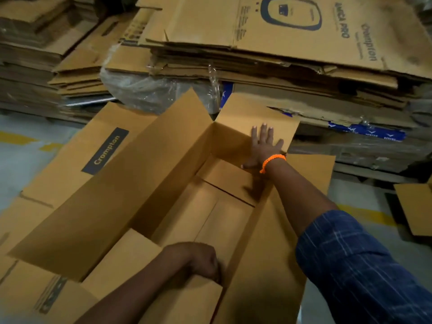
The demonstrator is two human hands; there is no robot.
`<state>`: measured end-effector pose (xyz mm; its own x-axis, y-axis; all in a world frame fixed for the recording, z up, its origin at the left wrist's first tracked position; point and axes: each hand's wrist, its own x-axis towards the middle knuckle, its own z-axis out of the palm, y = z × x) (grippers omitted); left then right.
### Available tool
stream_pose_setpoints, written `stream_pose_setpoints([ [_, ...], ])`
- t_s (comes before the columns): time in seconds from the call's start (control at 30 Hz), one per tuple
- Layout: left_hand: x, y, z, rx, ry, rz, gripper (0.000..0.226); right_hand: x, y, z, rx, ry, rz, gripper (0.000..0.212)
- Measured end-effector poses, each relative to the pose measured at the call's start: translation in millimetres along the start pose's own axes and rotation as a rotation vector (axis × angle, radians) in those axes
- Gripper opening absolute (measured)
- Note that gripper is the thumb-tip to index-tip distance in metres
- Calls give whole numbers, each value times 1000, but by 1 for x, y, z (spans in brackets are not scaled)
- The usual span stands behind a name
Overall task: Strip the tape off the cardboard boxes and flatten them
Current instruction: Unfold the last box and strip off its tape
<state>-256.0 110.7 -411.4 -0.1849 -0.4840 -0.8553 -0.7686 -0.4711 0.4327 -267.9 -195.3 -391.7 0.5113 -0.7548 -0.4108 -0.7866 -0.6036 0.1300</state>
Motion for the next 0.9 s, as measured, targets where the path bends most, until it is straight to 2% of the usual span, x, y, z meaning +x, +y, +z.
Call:
stream_pose_setpoints([
  [0.07,1,-5,-5,38,88,14,30,-8,1,12,-18,5,-19,151],
  [0.2,3,1,-12,89,253,22,32,-20,16,19,-12,10,-62,150],
  [0.37,3,20,4,254,549,104,47,-43,43,24,26,55,-85,134],
  [0.5,1,33,29,307,670,142,51,-73,70,46,9,120,-20,127],
  [0.67,-13,36,61,373,743,121,49,-104,79,60,62,116,30,120],
  [0.83,-37,33,94,281,775,-100,46,-119,83,49,136,63,85,104],
  [0.9,-43,35,111,274,664,-202,48,-135,86,63,121,45,177,112],
])
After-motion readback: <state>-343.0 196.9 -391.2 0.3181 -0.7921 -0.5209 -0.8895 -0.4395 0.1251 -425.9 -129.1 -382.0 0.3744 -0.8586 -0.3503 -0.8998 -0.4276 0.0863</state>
